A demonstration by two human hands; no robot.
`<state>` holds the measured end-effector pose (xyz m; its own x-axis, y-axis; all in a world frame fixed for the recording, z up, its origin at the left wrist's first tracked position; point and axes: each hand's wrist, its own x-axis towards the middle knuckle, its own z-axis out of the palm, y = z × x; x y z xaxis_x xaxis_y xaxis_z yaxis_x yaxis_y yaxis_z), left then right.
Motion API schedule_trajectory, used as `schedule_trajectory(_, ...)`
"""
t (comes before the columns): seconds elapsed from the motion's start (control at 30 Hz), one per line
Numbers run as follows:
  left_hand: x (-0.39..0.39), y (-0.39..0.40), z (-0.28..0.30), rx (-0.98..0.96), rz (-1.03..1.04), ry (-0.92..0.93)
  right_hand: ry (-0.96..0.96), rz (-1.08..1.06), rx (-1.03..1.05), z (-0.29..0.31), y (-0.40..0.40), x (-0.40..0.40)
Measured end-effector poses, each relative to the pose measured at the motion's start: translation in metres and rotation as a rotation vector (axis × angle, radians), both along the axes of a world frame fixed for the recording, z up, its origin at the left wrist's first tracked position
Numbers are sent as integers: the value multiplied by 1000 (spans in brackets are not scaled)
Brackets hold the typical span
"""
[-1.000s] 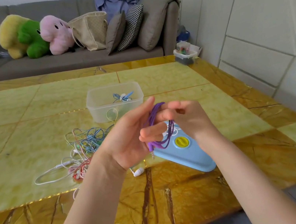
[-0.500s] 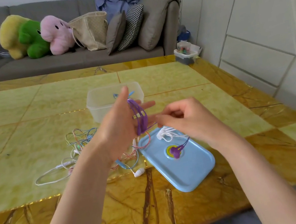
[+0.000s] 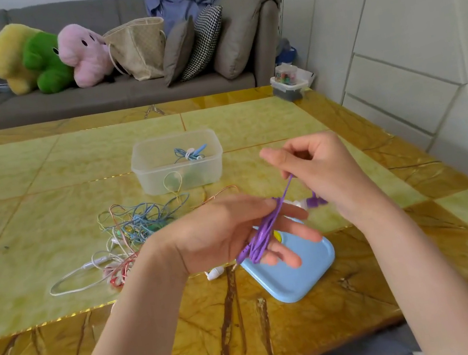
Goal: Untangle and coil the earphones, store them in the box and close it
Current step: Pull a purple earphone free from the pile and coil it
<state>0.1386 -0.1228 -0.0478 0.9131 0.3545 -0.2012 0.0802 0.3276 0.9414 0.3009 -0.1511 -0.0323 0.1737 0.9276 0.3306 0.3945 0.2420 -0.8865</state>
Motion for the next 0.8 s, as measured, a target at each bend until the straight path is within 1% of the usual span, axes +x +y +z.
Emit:
schedule_trajectory(0.07,1,-1,-1,15,-41,-31,24,-40,14,-3,3,2)
schedule_trajectory(0.17,0,1,1,-10,-49,-147,8,-49,21,-5,2,3)
schedule_trajectory(0.23,-1,3,1,-77,-58,-272,76,45,-2,-7,2,0)
schedule_trajectory(0.3,0,3,1,-210,-46,-431,210,159,-113,-9,2,-7)
schedule_trajectory(0.33,2,3,0,-251,-3,-477,235,193,-171,-10,3,-12)
schedule_trajectory(0.43,9,1,2,-206,254,-475,254,226,-238,-16,5,-21)
schedule_trajectory(0.5,8,3,5,-190,425,-480,357,271,-265,-18,6,-23)
schedule_trajectory(0.57,7,8,5,-168,543,-480,440,312,-293,-20,7,-25)
schedule_trajectory(0.67,6,9,1,-86,621,-433,503,322,-321,-21,7,-28)
schedule_trajectory(0.8,7,6,2,20,629,-393,603,331,-359,-19,6,-32)
